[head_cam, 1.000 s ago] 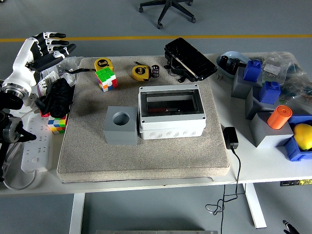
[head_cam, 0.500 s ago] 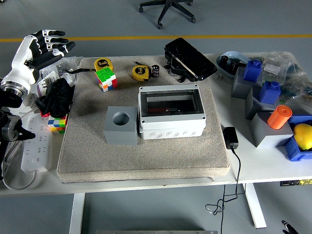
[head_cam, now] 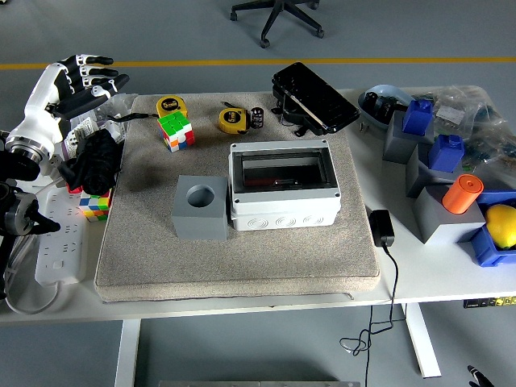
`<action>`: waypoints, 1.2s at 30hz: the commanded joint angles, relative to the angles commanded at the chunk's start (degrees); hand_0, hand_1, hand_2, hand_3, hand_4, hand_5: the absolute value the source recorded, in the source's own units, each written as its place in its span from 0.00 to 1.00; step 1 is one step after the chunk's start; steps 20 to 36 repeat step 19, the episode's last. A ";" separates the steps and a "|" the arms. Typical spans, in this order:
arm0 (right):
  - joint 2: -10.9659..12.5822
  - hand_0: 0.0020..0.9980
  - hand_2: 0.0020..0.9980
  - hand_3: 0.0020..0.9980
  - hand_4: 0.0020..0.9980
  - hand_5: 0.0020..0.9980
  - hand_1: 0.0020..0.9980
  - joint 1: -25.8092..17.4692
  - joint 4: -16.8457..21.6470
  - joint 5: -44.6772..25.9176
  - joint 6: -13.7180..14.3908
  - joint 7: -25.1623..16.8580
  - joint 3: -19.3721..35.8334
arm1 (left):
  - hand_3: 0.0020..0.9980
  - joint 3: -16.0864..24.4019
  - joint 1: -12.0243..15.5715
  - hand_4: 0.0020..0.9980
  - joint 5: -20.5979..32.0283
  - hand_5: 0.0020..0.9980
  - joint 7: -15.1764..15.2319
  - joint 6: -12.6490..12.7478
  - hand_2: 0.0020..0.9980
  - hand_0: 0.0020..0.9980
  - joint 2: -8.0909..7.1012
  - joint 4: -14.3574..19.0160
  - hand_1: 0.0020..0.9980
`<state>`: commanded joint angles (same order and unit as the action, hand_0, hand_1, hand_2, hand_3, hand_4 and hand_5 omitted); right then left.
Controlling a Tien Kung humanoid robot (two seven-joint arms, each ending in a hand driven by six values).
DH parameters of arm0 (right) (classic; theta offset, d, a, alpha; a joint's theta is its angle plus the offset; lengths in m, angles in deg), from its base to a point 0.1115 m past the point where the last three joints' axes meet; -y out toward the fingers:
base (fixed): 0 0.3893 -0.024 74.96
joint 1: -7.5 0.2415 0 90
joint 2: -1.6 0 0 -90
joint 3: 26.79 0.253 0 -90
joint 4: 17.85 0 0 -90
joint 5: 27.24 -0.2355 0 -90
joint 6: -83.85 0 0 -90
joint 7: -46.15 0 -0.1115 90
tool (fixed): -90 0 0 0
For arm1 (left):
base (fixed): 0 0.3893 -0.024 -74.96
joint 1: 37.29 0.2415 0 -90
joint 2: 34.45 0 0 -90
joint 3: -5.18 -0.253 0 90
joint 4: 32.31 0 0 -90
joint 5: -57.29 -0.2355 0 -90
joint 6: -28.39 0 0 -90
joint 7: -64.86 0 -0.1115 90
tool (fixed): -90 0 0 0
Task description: Fetch the battery,place it into the box,close the lid of the box
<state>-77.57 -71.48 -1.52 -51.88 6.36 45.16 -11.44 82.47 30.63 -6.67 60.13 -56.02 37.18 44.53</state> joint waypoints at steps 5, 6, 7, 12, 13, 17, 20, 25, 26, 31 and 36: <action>-0.28 0.66 0.65 0.54 0.89 0.44 0.64 -0.41 -0.08 -0.17 -0.19 -0.01 -0.24 | 0.58 -0.62 0.31 0.94 0.04 0.26 -0.14 -0.20 0.58 0.48 0.09 0.05 0.58; -0.28 0.66 0.65 0.54 0.89 0.44 0.64 -0.47 -0.07 -0.13 -0.15 -0.02 -0.20 | 0.58 -0.60 0.34 0.94 0.02 0.26 -0.17 -0.20 0.58 0.48 0.14 0.07 0.58; -0.26 0.66 0.65 0.54 0.89 0.44 0.64 -0.51 -0.07 -0.09 -0.09 -0.03 -0.13 | 0.58 -0.58 0.34 0.94 -0.02 0.26 -0.20 -0.21 0.58 0.48 0.20 0.07 0.58; -0.12 0.67 0.65 0.54 0.89 0.44 0.64 -0.55 -0.03 0.20 0.32 -0.02 0.21 | 0.58 -0.36 0.27 0.94 -0.04 0.26 -0.34 -0.28 0.58 0.47 0.45 0.17 0.58; -0.11 0.67 0.65 0.54 0.89 0.44 0.64 -0.56 -0.01 0.28 0.38 -0.03 0.31 | 0.58 -0.30 0.29 0.94 -0.06 0.26 -0.37 -0.30 0.58 0.47 0.49 0.24 0.58; -0.16 0.66 0.65 0.54 0.89 0.44 0.64 -0.63 -0.02 0.37 0.44 -0.04 0.54 | 0.58 -0.04 0.43 0.94 -0.10 0.26 -0.47 -0.32 0.57 0.48 0.64 0.34 0.58; -0.24 0.66 0.65 0.54 0.89 0.44 0.64 -0.75 -0.06 0.29 0.38 -0.07 0.63 | 0.58 0.13 0.47 0.94 -0.09 0.26 -0.49 -0.29 0.57 0.48 0.77 0.39 0.58; -0.24 0.66 0.65 0.54 0.89 0.44 0.64 -0.75 -0.06 0.29 0.38 -0.07 0.63 | 0.58 0.13 0.47 0.94 -0.09 0.26 -0.49 -0.29 0.57 0.48 0.77 0.39 0.58; -0.24 0.66 0.65 0.54 0.89 0.44 0.64 -0.75 -0.06 0.29 0.38 -0.07 0.63 | 0.58 0.13 0.47 0.94 -0.09 0.26 -0.49 -0.29 0.57 0.48 0.77 0.39 0.58; -0.24 0.66 0.65 0.54 0.89 0.44 0.64 -0.75 -0.06 0.29 0.38 -0.07 0.63 | 0.58 0.13 0.47 0.94 -0.09 0.26 -0.49 -0.29 0.57 0.48 0.77 0.39 0.58; -0.24 0.66 0.65 0.54 0.89 0.44 0.64 -0.75 -0.06 0.29 0.38 -0.07 0.63 | 0.58 0.13 0.47 0.94 -0.09 0.26 -0.49 -0.29 0.57 0.48 0.77 0.39 0.58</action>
